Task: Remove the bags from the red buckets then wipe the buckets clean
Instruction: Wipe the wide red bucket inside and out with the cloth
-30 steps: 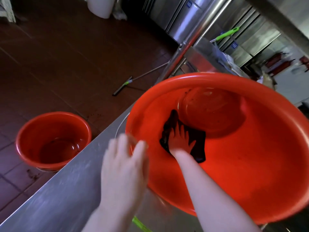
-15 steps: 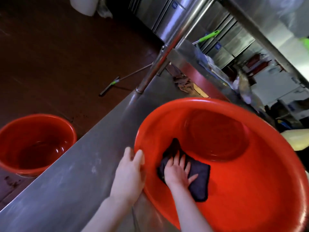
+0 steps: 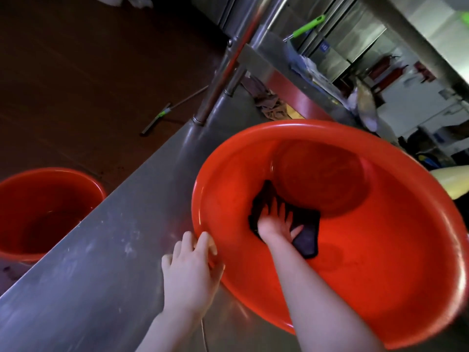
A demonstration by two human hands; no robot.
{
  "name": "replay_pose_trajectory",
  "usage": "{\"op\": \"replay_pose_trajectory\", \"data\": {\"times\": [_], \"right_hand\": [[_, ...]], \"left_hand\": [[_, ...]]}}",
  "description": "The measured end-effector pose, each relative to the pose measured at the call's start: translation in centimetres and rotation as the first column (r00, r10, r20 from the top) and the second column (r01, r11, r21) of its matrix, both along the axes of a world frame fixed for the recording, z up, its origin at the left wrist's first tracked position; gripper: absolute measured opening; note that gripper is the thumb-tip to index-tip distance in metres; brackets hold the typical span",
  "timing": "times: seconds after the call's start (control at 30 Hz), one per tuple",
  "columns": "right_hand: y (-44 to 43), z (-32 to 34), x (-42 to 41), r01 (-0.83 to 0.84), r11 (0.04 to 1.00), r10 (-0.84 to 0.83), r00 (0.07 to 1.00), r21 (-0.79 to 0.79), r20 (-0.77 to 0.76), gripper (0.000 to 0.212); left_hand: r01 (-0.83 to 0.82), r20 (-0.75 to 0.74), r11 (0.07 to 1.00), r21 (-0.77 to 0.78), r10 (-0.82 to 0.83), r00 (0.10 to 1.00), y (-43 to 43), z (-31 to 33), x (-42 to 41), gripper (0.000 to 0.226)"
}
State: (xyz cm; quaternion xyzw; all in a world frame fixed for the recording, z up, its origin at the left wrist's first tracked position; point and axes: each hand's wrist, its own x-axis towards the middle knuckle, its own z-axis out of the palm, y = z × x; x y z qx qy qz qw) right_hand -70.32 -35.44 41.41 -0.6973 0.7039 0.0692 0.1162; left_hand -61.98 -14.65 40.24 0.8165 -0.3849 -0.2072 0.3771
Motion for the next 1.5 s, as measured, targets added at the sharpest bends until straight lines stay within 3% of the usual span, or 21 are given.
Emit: {"op": "replay_pose_trajectory", "data": {"times": [0.1,0.17,0.3,0.43,0.67,0.73,0.87,1.0,1.2,1.3,1.4,1.5], "right_hand": [[-1.4,-0.1,1.6,0.126,0.992,-0.128,0.986,0.028,0.107,0.054],[-0.5,0.0,3.3,0.123,0.992,-0.127,0.978,0.036,0.167,0.053],[4.0,0.2,6.1,0.009,0.999,0.001,0.948,-0.031,0.317,0.053],[9.6,-0.4,7.1,-0.167,0.984,0.18,0.915,-0.067,0.362,0.058],[8.9,-0.9,4.6,-0.427,0.892,0.445,0.887,-0.147,0.126,0.064],[7.8,-0.9,4.9,-0.459,0.874,0.477,0.872,-0.157,0.107,0.064],[5.8,-1.0,4.2,-0.542,0.829,0.55,0.834,-0.137,0.033,0.064],[4.7,-0.6,1.7,-0.638,0.766,0.637,0.77,-0.084,-0.036,0.06],[4.6,1.8,-2.0,-0.764,0.637,0.77,0.622,0.107,-0.141,0.061],[6.5,1.7,-4.5,-0.819,0.557,0.831,0.544,0.141,-0.12,0.062],[6.5,1.4,-4.9,-0.77,0.629,0.776,0.614,0.106,-0.146,0.061],[4.8,0.5,-3.0,-0.607,0.794,0.602,0.781,0.025,-0.169,0.06]], "left_hand": [[0.021,-0.009,1.0,0.009,-0.021,1.0,-0.1,-0.6,0.0,0.029],[0.035,-0.03,0.999,0.005,-0.035,0.999,-0.1,-0.8,0.2,0.032],[0.06,-0.027,0.998,0.02,-0.059,0.998,0.0,-0.7,0.3,0.034],[0.072,-0.02,0.997,-0.014,-0.072,0.997,0.4,-0.9,0.8,0.033],[0.22,-0.19,0.97,-0.102,-0.236,0.953,1.6,-0.1,4.0,0.036],[0.206,-0.163,0.973,-0.101,-0.22,0.962,2.0,0.1,4.6,0.03],[0.006,0.08,0.982,-0.187,0.009,0.997,2.5,0.9,5.2,0.067],[-0.053,0.176,0.939,-0.34,0.119,0.977,-0.2,3.7,8.3,0.054],[-0.018,0.113,0.961,-0.274,0.051,0.992,-0.6,2.7,7.8,0.047],[-0.021,0.06,0.969,-0.247,0.037,0.998,-0.8,1.7,6.2,0.044],[-0.022,0.019,0.972,-0.233,0.027,0.999,-1.4,1.2,5.3,0.044],[-0.035,-0.061,0.973,-0.23,0.021,0.998,-1.5,0.5,4.8,0.046]]}}
